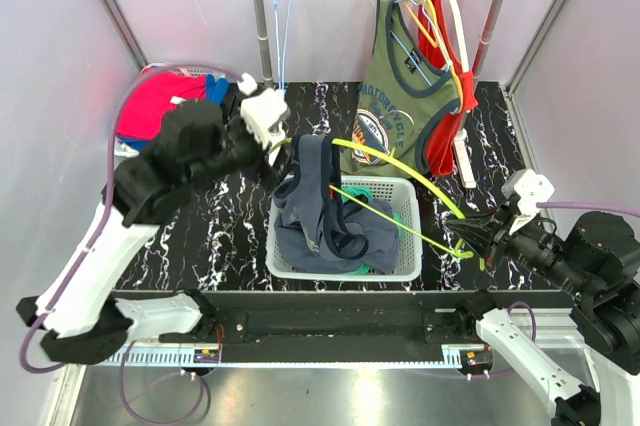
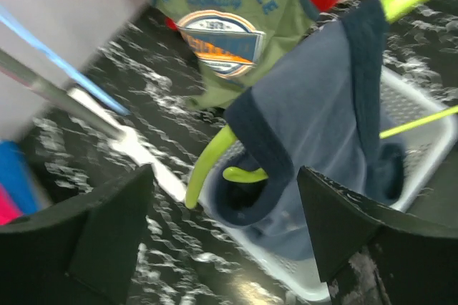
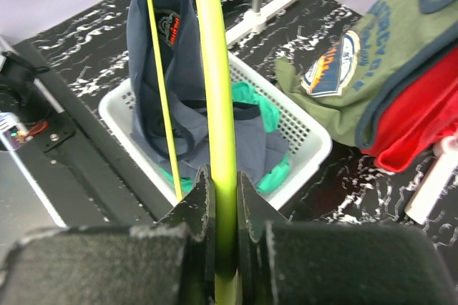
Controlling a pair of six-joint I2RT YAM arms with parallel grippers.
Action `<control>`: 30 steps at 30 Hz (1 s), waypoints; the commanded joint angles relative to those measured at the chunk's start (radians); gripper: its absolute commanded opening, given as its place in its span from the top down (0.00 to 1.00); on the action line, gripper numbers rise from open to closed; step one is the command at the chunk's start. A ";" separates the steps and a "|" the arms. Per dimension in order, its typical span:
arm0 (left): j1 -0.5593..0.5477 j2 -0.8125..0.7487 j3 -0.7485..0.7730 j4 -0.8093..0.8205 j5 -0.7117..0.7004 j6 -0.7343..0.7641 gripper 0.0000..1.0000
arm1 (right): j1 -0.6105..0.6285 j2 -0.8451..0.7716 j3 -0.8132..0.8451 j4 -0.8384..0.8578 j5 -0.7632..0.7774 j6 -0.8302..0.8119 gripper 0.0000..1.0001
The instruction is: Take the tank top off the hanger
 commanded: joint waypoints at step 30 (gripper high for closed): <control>0.103 0.086 -0.029 0.197 0.350 -0.225 0.43 | -0.003 0.009 -0.011 0.122 0.024 -0.009 1.00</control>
